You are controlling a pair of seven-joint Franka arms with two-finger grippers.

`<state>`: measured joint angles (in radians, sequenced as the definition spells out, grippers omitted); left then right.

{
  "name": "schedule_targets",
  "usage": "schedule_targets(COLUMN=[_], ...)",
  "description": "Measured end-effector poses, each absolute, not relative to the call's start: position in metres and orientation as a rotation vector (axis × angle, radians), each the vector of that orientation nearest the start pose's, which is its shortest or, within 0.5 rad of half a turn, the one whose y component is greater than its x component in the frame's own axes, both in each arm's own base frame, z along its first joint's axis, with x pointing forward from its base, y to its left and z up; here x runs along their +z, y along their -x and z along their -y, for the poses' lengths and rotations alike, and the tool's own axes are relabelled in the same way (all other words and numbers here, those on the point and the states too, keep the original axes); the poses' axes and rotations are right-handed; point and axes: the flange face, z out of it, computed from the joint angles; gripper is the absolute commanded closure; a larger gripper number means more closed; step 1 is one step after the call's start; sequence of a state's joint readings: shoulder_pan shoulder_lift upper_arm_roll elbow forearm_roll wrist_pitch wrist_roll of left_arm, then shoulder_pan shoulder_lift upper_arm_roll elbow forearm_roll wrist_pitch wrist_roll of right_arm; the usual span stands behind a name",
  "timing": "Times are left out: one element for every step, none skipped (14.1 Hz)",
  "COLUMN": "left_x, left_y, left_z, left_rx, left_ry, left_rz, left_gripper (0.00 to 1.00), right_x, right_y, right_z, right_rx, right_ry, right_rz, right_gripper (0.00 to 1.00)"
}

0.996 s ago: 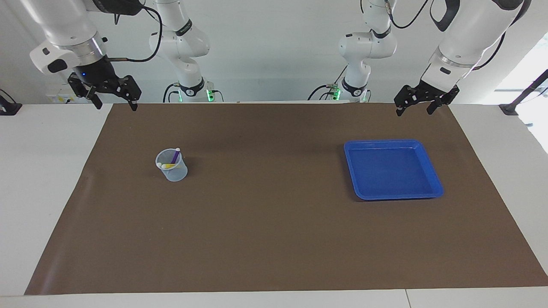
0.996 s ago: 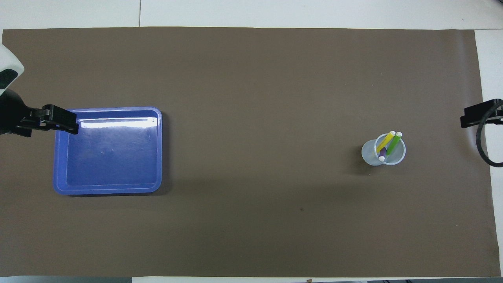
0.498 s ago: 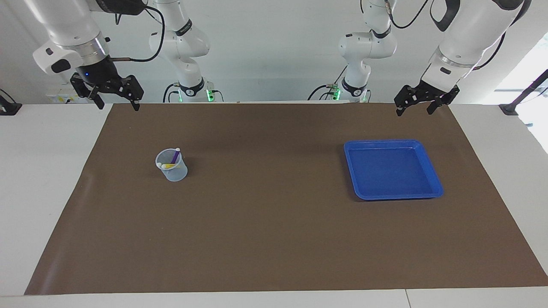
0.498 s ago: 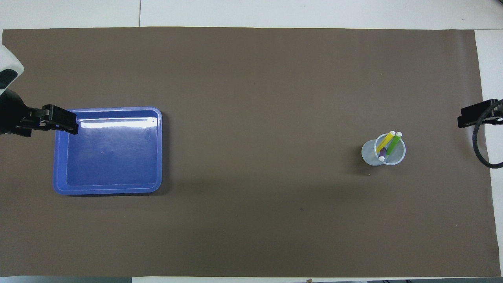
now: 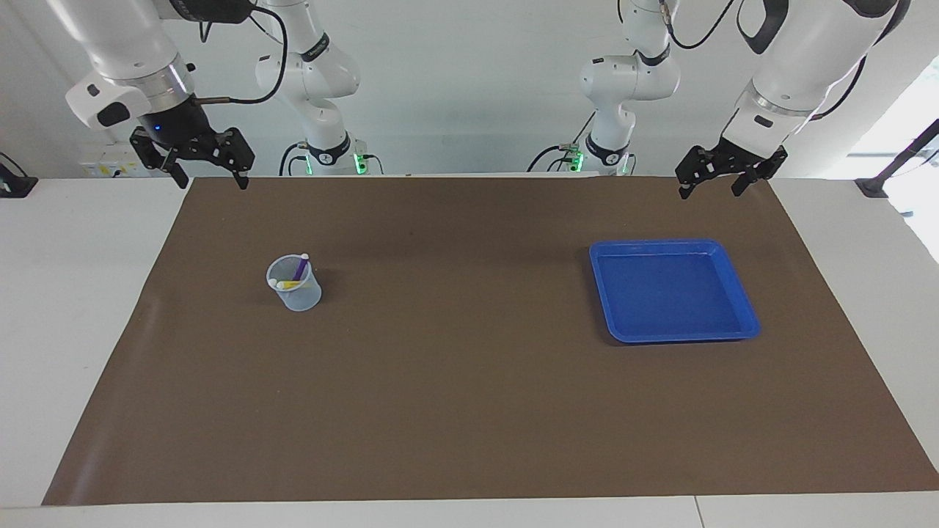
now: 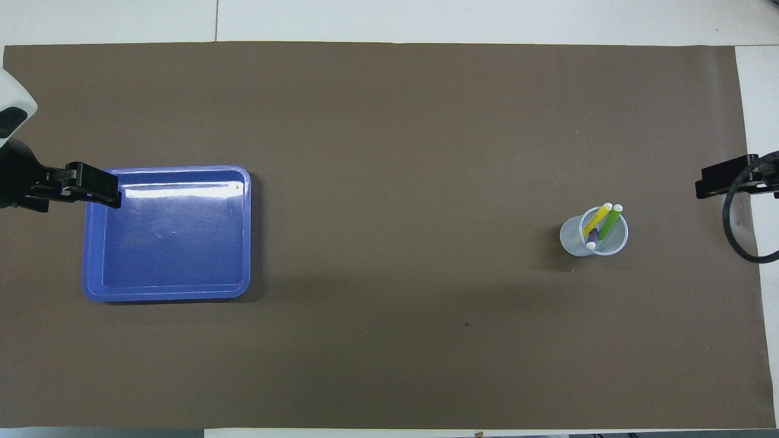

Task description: Transfer and insert pens with both arms

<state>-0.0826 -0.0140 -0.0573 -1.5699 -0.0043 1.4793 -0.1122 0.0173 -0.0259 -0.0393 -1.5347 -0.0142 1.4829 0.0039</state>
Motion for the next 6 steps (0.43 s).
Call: schedule_targets(left_x=[0.6249,0.6249,0.6249,0.6249,0.6249,0.6249], left_y=[-0.535,-0.535,-0.535,-0.535,-0.535,-0.535], left_z=[0.0761,0.0761,0.0761,0.0761,0.0761,0.0761], left_rx=[0.12,0.12,0.12,0.12,0.12,0.12], left_ry=[3.133,3.133,3.133,3.133,3.133,3.133], left_rz=[-0.044,-0.044,-0.044,-0.044,-0.044,-0.044], left_gripper=[0.0,0.0,0.0,0.0,0.0,0.0], right_x=[0.6469,0.6457,0.6451,0.6447,0.6444,0.6442], right_y=[-0.5375,-0.5375,-0.5375,-0.5375,-0.5375,-0.5375], right_z=[0.0133,0.0132,0.0132,0.0132,0.0132,0.0132], right_rx=[0.045,0.049,0.051,0.052,0.053,0.054], right_ry=[3.152,3.152,3.152,3.152,3.152,3.152], right_rz=[-0.041,-0.041,-0.041,-0.041,-0.041,-0.041], right_gripper=[0.0,0.0,0.0,0.0,0.0,0.0])
